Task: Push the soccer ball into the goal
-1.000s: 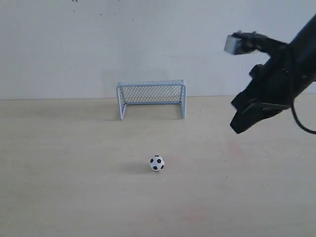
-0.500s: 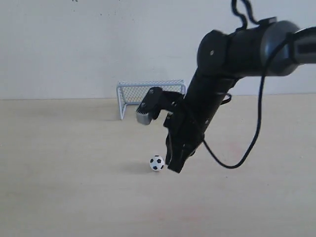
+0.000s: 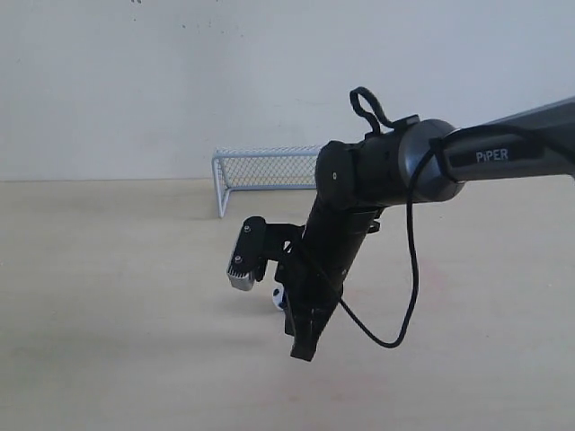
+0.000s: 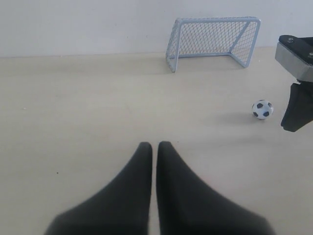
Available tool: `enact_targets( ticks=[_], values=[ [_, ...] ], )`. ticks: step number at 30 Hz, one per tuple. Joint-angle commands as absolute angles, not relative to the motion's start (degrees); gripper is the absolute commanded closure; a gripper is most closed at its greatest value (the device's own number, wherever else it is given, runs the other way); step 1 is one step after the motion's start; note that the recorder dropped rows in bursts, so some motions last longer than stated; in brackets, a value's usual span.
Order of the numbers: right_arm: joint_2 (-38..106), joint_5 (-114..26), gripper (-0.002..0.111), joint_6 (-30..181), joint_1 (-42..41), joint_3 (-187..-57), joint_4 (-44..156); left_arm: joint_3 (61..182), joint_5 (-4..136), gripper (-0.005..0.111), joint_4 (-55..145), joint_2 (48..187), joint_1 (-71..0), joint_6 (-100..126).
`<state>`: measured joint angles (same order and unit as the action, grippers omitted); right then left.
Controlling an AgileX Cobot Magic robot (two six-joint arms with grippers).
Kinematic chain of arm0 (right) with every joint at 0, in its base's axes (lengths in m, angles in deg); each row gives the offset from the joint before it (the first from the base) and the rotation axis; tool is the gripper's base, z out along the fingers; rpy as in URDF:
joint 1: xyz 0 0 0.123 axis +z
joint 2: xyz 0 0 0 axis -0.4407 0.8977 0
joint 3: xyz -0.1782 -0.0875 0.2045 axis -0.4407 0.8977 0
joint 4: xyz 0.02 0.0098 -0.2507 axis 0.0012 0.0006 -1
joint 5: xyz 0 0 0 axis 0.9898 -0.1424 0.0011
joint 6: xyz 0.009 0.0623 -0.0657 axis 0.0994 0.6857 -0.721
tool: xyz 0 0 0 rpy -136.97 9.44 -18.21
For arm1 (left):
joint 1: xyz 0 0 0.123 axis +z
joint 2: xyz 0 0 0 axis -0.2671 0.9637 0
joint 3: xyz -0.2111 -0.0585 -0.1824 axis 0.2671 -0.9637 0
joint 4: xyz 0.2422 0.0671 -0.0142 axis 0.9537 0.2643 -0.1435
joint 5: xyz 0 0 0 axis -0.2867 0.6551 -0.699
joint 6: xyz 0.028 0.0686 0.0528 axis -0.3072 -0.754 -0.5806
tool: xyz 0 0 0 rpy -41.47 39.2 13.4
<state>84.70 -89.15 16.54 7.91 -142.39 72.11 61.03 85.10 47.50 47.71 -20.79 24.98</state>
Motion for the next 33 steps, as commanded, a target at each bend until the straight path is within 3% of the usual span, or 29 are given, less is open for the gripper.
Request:
enact_targets(
  ticks=[1, 7, 10, 15, 33],
  values=[
    [84.7, -88.2, 0.109, 15.6, 8.3, -142.8, 71.2, 60.8, 84.7, 0.102, 47.3, 47.6, -20.6, 24.9],
    [84.7, -80.9, 0.109, 15.8, 8.3, -142.8, 71.1, 60.8, 84.7, 0.102, 47.3, 47.6, -20.6, 24.9],
    [84.7, -88.5, 0.109, 15.2, 9.8, -143.7, 69.8, 60.8, 84.7, 0.102, 47.3, 47.6, -20.6, 24.9],
    [84.7, -90.0, 0.109, 15.0, 11.0, -143.7, 67.9, 60.8, 84.7, 0.102, 47.3, 47.6, -20.6, 24.9],
    [85.7, -84.2, 0.109, 8.4, 11.0, -143.7, 64.1, 60.8, 84.7, 0.102, 47.3, 47.6, -20.6, 24.9]
  ],
)
